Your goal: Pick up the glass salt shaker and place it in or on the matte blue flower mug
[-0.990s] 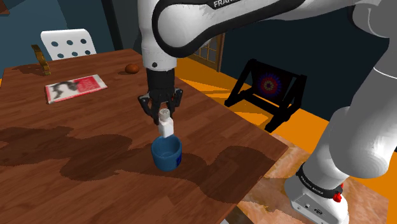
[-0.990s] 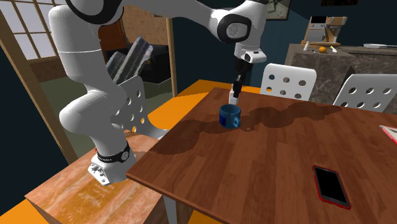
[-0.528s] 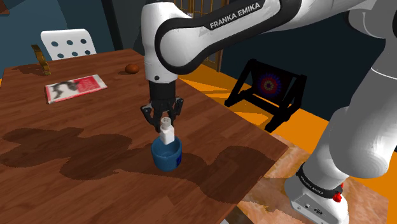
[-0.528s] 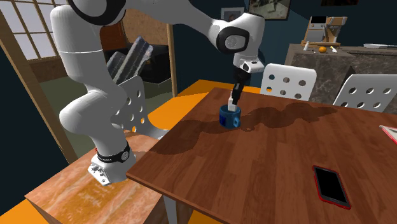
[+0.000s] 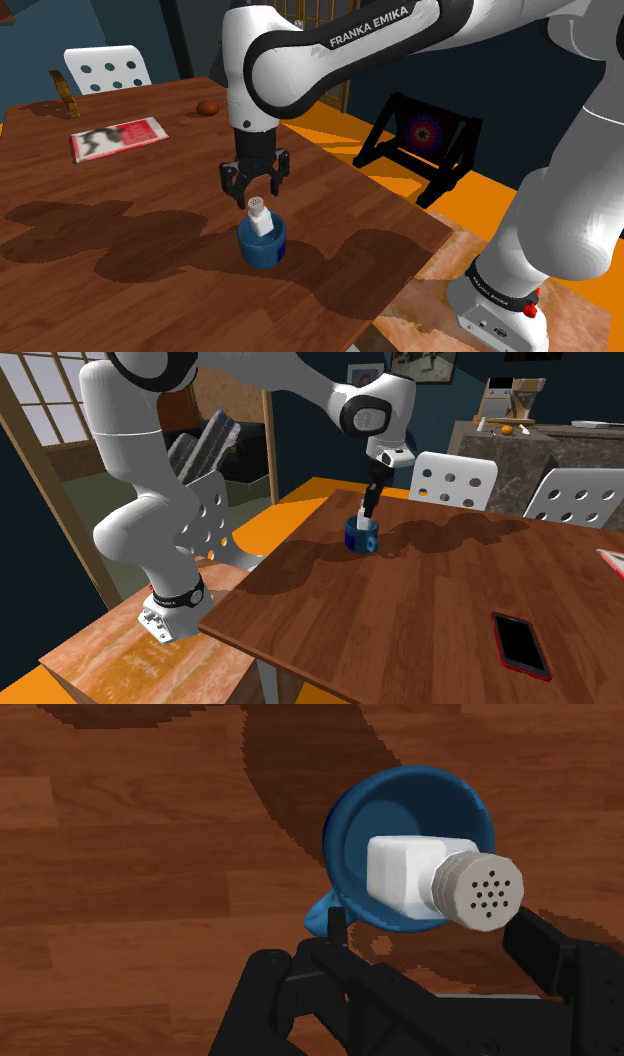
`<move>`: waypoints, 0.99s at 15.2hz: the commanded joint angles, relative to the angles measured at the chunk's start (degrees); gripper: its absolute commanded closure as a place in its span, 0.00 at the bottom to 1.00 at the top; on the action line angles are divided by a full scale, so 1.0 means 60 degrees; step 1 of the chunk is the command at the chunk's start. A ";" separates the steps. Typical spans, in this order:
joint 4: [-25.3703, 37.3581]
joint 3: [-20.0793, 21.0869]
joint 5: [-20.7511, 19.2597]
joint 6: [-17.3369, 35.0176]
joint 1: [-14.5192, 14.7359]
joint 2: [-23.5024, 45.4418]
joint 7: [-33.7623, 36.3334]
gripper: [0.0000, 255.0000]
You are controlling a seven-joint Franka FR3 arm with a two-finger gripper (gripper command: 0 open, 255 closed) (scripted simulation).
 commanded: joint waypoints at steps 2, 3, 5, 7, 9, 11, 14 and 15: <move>0.0000 0.0000 0.0000 0.0000 0.0000 0.0000 0.0000 0.00; 0.0000 0.0000 0.0000 0.0000 0.0000 0.0000 0.0000 0.00; 0.0215 -0.0020 0.0023 -0.0311 -0.0028 -0.0098 -0.0019 0.00; 0.0686 -0.0063 0.0053 -0.0935 -0.0081 -0.0253 -0.0044 0.00; 0.0886 -0.0080 0.0059 -0.1181 -0.0099 -0.0299 -0.0050 0.00; 0.0886 -0.0081 0.0059 -0.1181 -0.0099 -0.0300 -0.0051 0.00; 0.0886 -0.0081 0.0059 -0.1181 -0.0099 -0.0299 -0.0050 0.00; 0.0886 -0.0081 0.0059 -0.1181 -0.0099 -0.0299 -0.0050 0.00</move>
